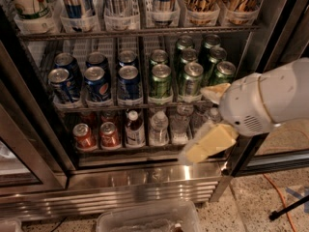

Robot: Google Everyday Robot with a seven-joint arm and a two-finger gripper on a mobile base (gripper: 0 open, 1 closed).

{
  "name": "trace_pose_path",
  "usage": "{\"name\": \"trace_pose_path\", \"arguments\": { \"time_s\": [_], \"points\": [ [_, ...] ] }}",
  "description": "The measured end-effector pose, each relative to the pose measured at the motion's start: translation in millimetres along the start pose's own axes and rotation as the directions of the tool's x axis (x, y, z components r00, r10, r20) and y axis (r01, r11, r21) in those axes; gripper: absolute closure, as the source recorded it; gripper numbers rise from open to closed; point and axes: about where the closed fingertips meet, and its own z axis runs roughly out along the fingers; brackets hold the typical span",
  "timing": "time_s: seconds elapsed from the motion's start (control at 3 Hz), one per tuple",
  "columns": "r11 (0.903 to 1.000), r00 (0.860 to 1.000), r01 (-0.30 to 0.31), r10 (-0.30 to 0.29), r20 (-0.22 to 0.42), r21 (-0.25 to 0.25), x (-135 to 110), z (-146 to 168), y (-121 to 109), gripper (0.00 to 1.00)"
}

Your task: Pick water bottle from bottom shelf of fridge

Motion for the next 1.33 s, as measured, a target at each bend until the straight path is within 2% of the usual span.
{"name": "trace_pose_path", "arguments": {
  "time_s": [0.33,0.67,1.0,1.33],
  "points": [
    [0.9986,0.99,-0.047,0.044,0.133,0.022,-2.0,36.3,20.4,0.0],
    [0.9938,0.963,-0.101,0.085,0.255,0.048,6.4,75.6,34.1,0.0],
    [0.9791,0.91,-0.198,0.165,0.381,0.048,3.6,105.9,37.2,0.0],
    [0.9573,0.857,-0.287,0.242,0.455,0.032,8.8,126.4,31.3,0.0]
  ]
}}
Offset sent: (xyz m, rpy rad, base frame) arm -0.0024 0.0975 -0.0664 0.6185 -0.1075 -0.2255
